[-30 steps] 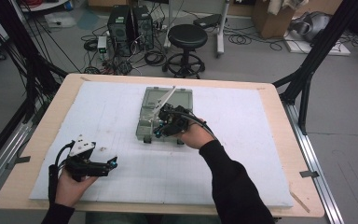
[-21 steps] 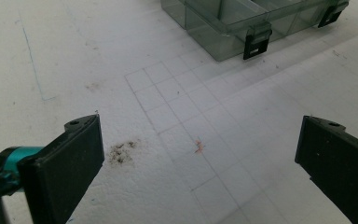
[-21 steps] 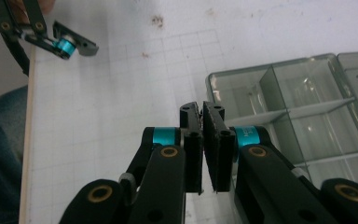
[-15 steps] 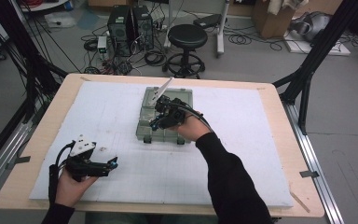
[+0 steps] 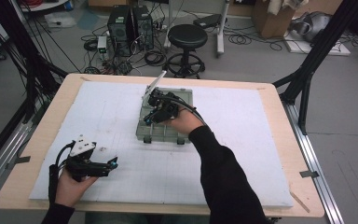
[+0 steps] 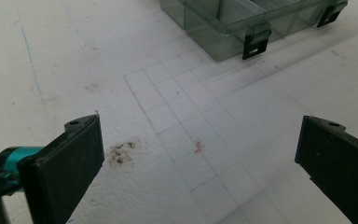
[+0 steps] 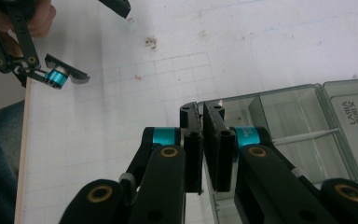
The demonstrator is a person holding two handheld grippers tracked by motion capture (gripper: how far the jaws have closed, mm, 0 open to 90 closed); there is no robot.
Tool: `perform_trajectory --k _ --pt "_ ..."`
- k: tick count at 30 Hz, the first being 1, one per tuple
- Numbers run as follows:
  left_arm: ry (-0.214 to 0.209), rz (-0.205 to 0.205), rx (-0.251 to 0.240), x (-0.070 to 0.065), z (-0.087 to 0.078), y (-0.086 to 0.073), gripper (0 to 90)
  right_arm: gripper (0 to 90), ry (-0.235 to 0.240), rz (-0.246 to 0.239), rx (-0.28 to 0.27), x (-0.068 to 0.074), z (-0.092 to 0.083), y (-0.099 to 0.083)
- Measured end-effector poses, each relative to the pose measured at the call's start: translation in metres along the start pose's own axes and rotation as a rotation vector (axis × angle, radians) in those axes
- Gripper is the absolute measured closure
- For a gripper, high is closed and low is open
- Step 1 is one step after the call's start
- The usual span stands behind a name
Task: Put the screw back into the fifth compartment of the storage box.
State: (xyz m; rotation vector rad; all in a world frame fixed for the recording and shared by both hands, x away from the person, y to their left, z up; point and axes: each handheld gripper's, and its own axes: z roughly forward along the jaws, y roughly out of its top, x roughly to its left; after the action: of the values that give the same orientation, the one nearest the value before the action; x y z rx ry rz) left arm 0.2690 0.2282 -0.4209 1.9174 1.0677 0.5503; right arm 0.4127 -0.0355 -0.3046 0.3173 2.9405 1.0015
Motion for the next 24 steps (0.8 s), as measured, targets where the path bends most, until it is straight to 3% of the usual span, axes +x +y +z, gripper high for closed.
perform_trajectory --k 6,24 --pt "0.000 -0.001 -0.002 0.001 0.000 0.000 1.7 86.3 0.008 -0.003 0.003 -0.002 0.006 0.010" --pt "-0.001 0.006 -0.003 0.001 0.000 0.000 1.7 86.3 0.002 0.031 0.033 -0.020 0.032 0.007"
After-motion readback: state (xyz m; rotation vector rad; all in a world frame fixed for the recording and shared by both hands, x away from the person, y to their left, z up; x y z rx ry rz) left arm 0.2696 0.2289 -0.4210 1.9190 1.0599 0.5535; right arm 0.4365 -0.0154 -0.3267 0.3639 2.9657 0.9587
